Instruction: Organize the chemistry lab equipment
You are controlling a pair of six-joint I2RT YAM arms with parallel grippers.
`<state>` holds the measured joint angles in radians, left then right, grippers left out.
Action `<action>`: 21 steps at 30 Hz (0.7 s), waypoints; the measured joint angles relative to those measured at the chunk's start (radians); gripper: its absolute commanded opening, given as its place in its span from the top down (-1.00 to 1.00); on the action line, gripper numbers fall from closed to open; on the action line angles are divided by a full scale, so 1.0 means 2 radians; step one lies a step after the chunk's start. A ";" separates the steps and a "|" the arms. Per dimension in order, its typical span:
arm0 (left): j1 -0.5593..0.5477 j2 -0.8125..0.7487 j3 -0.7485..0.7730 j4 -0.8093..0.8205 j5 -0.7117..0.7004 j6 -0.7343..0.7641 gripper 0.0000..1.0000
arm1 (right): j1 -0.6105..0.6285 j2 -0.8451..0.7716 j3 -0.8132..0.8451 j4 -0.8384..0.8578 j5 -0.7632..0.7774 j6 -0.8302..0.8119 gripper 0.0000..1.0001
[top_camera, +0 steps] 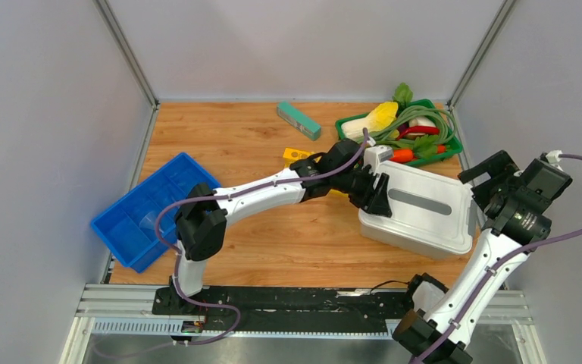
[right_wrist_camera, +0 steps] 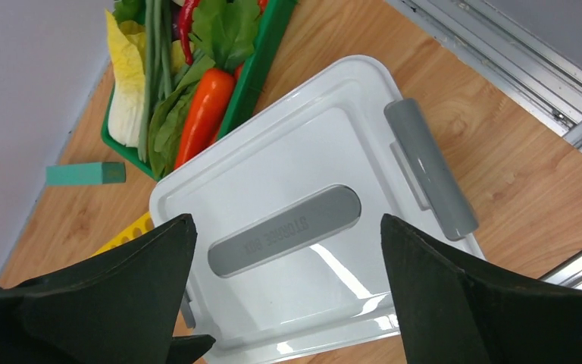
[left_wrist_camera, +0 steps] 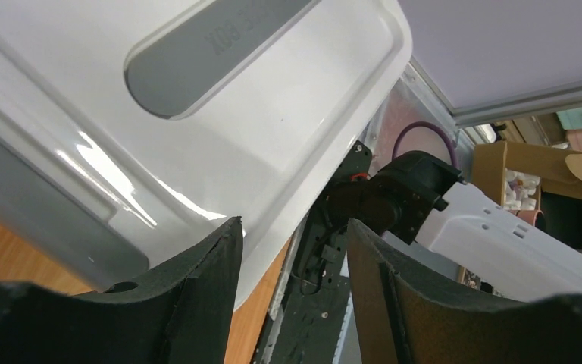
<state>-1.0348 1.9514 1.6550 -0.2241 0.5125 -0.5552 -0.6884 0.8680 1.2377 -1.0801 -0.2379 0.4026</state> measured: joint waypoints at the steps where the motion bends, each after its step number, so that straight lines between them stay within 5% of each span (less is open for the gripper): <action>1: 0.000 0.000 0.007 -0.005 0.001 0.001 -0.22 | 0.005 0.005 0.013 -0.006 -0.003 0.000 -1.00; 10: 0.025 -0.099 0.028 -0.100 -0.039 0.049 -0.24 | 0.204 0.013 0.040 -0.028 -0.006 0.009 -1.00; 21: 0.087 -0.416 -0.098 -0.178 -0.208 0.114 -0.43 | 0.506 -0.026 -0.020 0.026 0.027 0.033 -1.00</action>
<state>-0.8600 1.1187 1.4590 -0.5804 0.0967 -0.3264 0.3229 0.8154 1.1969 -1.0283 -0.1848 0.4690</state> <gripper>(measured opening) 0.664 0.998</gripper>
